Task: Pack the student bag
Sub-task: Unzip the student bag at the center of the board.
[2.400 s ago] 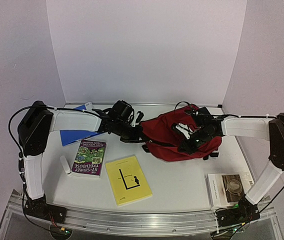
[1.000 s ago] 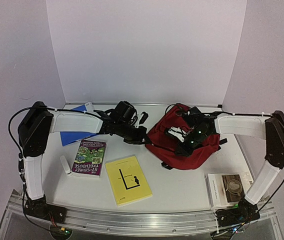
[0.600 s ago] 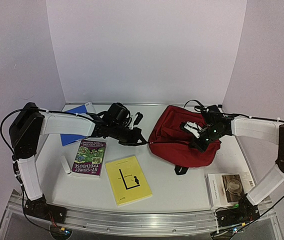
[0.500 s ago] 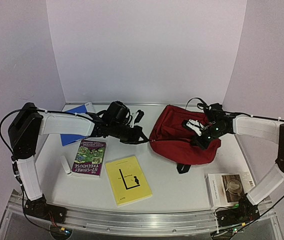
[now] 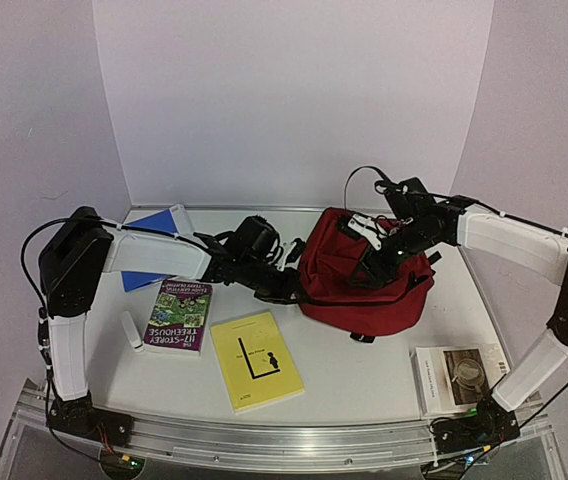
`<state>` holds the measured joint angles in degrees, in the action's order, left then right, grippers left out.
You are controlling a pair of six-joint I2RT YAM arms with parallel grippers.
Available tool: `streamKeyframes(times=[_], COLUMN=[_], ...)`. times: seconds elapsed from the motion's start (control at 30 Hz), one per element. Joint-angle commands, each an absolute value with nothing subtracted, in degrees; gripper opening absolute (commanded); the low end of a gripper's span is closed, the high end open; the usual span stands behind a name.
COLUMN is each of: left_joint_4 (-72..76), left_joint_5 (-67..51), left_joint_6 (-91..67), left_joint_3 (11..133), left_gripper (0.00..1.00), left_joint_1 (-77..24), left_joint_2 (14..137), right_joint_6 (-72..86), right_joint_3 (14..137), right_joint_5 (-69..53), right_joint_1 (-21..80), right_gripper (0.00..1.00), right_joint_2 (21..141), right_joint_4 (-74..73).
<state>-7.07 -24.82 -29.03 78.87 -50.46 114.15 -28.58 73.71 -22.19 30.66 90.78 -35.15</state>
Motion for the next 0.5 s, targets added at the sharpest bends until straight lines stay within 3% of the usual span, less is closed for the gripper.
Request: streamKeyframes(times=[0.0,0.3,0.47], left_joint_4=[-4.18,-3.17,-2.7], left_joint_5=[-27.83,-28.58,-28.71], left_joint_6=[-29.83,-30.92,-31.52], left_joint_3=[80.88,80.98,80.82], left_gripper=[0.0,0.0,0.0], left_joint_1=[-50.27,-50.22,-49.84], left_joint_2=[113.45,113.07,112.92], right_joint_6=[-22.83,-19.09,-18.5], right_joint_3=[75.57,73.09,72.54], right_joint_5=[-26.27,-26.24,-25.55], right_joint_1=[33.0,36.25,36.64], right_gripper=[0.7,0.66,0.42], right_joint_2=[93.47,100.39,102.97], right_joint_4=[-33.99,-26.2,-25.04])
